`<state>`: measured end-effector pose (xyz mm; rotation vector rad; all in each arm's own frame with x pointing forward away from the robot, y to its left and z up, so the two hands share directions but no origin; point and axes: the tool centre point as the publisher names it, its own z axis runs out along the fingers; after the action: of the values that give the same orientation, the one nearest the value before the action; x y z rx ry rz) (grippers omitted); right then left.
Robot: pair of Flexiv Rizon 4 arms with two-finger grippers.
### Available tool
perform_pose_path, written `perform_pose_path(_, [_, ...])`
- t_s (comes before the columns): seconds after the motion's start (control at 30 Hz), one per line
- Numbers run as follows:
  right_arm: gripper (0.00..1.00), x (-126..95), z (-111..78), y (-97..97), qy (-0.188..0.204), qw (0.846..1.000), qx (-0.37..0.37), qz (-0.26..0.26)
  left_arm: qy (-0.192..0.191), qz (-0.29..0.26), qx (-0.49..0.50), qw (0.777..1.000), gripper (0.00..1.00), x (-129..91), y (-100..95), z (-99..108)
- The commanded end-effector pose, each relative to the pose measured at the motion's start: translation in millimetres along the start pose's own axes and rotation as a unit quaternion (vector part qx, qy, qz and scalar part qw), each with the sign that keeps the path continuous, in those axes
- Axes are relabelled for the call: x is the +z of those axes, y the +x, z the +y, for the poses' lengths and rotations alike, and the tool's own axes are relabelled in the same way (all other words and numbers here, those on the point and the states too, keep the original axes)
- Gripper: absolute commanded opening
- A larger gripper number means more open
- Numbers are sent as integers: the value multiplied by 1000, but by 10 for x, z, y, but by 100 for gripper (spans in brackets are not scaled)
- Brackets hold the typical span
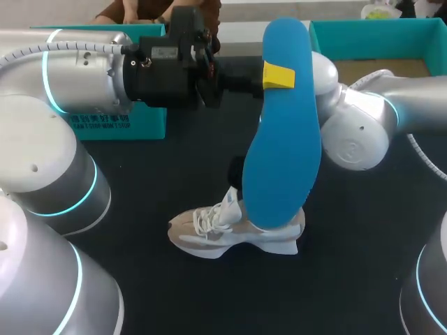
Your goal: Take the shoe out of the shoebox, open the shoe tongue, remove and reinsert the insole, then place the shoe into the shoebox
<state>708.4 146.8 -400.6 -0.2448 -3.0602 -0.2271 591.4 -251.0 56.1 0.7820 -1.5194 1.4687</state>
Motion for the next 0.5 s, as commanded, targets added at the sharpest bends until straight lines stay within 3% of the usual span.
perform_pose_path(0.03, [0,2,-21,8,1,1000,-1,2,0,-1,0,1000,0,-2,-1,12])
perform_pose_path(0.23, [0,-64,-27,12,0,1000,11,8,0,-1,0,1000,0,-2,-1,12])
perform_pose_path(0.5, [0,-248,-72,156,-42,994,96,42,0,-1,0,1000,0,-2,-1,12])
